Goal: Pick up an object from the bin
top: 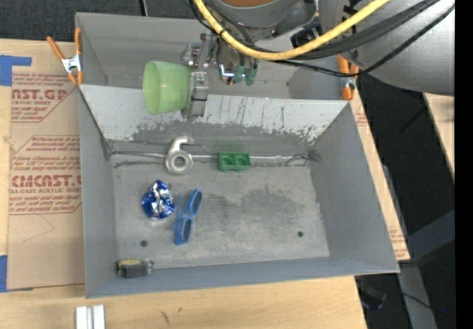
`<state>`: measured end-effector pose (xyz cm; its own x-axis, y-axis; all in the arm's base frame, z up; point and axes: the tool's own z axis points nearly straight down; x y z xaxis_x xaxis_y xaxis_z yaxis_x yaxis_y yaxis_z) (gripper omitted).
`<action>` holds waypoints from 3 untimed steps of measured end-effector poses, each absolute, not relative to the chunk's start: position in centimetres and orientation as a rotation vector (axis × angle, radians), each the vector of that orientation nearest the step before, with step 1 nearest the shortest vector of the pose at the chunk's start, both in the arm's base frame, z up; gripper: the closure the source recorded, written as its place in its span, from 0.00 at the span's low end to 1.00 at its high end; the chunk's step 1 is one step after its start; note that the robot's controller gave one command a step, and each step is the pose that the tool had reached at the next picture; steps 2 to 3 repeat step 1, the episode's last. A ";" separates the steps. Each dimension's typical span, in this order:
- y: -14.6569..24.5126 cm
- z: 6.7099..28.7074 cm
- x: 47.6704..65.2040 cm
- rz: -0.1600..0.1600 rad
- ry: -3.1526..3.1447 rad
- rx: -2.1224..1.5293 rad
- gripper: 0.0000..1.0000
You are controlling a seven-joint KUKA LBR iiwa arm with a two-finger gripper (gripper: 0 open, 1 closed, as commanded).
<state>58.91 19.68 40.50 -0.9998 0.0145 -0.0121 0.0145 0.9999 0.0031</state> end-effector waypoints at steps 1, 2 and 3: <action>22.1 44.4 58.7 0.003 3.125 -0.258 1.00; 22.1 44.4 58.7 0.003 3.125 -0.258 1.00; 22.1 44.4 58.7 0.003 3.125 -0.258 1.00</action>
Offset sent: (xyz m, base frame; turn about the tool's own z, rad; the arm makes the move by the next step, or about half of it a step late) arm -0.0028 0.0232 0.0374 -0.1776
